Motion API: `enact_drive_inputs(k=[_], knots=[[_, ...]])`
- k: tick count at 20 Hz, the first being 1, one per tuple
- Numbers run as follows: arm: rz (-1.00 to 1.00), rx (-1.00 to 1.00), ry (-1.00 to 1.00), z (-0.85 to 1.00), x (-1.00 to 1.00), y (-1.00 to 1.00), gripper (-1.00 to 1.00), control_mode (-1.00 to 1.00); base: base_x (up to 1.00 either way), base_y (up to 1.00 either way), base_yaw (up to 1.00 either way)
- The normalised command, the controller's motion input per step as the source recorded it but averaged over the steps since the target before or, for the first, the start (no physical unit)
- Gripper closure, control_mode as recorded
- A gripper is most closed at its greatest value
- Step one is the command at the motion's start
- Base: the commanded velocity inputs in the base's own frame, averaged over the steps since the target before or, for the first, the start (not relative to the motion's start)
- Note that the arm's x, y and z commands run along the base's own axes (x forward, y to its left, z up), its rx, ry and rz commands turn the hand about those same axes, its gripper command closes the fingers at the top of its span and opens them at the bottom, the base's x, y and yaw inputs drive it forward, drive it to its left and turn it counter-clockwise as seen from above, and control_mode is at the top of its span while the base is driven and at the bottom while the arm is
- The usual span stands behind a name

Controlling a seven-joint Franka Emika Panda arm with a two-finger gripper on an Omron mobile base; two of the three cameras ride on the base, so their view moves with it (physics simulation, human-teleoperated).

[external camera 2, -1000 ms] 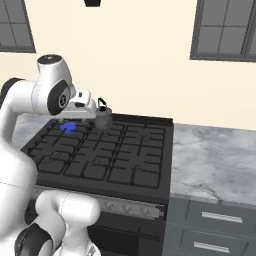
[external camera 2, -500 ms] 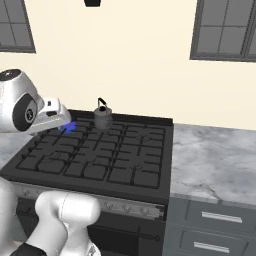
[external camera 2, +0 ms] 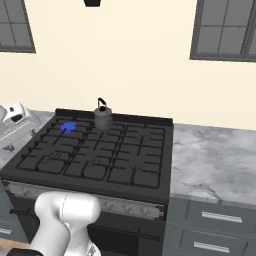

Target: Turn off the rear left burner of the stove.

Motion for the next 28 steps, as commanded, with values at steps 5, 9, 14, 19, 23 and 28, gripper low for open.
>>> enact_drive_inputs(k=[5, 9, 14, 19, 23, 28], knots=[[0.18, -0.22, 0.00, -0.14, -0.26, 0.46, -1.00, -1.00, 0.00, 0.00, 0.00], [0.18, -0.19, 0.02, -0.20, -0.17, 0.30, -1.00, -1.00, 0.00, 0.00, 0.00], [0.21, -0.24, 0.00, -0.43, -0.16, 0.46, -1.00, -1.00, 0.00, 0.00, 0.00], [0.26, -0.30, -0.20, -0.65, -0.23, 0.48, -1.00, -1.00, 0.00, 0.00, 0.00], [0.22, -0.22, -0.33, -0.72, 0.14, 0.33, -1.00, -1.00, 0.00, 0.00, 0.00], [0.17, -0.02, -0.21, -0.70, 0.34, 0.00, -1.00, -1.00, 0.00, 0.00, 0.00]])
